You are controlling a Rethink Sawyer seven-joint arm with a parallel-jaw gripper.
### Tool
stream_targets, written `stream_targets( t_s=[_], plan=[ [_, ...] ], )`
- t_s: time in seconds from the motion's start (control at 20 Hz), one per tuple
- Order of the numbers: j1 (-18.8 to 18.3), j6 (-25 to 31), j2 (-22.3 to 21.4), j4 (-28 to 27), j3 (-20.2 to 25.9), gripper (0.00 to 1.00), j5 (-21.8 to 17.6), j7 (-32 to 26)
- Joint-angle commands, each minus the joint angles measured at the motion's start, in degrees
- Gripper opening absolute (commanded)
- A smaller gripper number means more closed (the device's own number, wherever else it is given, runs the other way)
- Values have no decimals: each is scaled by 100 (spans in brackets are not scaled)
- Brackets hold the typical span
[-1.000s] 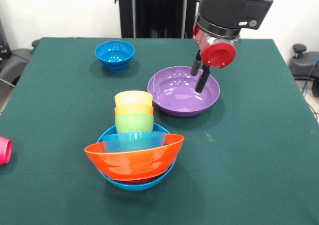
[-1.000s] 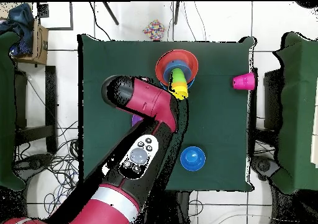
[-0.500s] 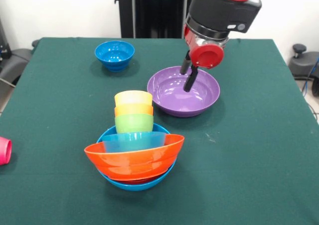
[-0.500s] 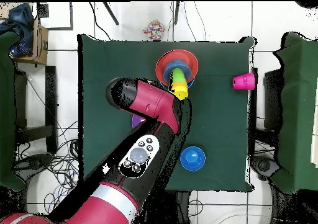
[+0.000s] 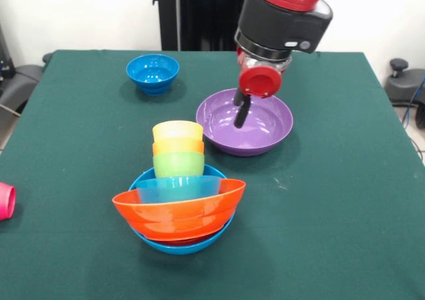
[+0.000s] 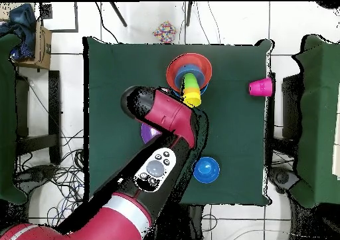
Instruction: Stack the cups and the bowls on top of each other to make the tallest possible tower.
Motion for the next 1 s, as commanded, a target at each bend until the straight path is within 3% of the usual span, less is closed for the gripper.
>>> stream_targets(
  t_s=[0.05,0.3,0.5,0.85,1.0],
  plan=[
    [-217,-495,343,307,649,100,242,1173],
    [-27,25,567,-189,-23,100,107,1452],
    [-21,311,753,-523,-250,100,58,1447],
    [-216,-399,853,-403,125,100,264,1144],
    [-177,-83,913,-518,7,100,254,1236]
  ],
)
